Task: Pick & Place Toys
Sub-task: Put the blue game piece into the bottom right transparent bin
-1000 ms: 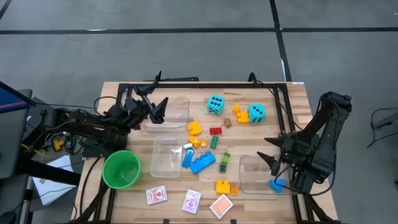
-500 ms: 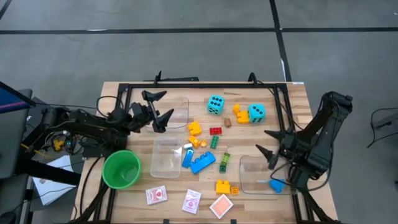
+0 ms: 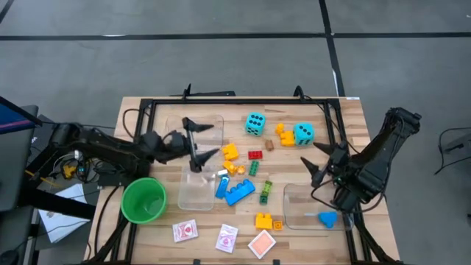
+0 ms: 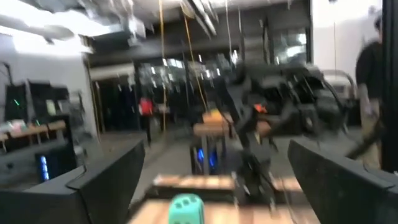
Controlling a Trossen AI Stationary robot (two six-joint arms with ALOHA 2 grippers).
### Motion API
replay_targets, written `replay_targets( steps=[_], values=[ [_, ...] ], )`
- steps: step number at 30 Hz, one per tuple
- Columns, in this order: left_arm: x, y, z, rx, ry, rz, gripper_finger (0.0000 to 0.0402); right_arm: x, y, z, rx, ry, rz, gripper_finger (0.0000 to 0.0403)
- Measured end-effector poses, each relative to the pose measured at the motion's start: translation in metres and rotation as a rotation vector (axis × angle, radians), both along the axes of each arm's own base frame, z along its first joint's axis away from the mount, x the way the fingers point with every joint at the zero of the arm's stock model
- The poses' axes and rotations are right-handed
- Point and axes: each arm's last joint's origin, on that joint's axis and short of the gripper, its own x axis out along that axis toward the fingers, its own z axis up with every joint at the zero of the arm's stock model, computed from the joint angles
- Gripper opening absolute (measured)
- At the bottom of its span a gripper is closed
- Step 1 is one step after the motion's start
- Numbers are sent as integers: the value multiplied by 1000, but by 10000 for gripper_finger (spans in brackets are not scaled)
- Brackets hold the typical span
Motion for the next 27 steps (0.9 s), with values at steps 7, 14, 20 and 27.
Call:
replay_targets(
  steps=[7, 14, 20, 27],
  values=[
    [23, -33, 6, -6, 133, -14, 392, -2, -7, 5, 15, -37, -13, 347],
    [48, -73, 4, -18, 311, -116, 392, -8, -13, 13, 16, -108, 2, 347],
    [71, -111, -2, -16, 492, -83, 392, -5, -10, 29, -13, -117, 24, 347],
    [91, -134, -23, -104, 641, -70, 392, 4, 4, 41, -76, -93, 63, 347]
  ],
)
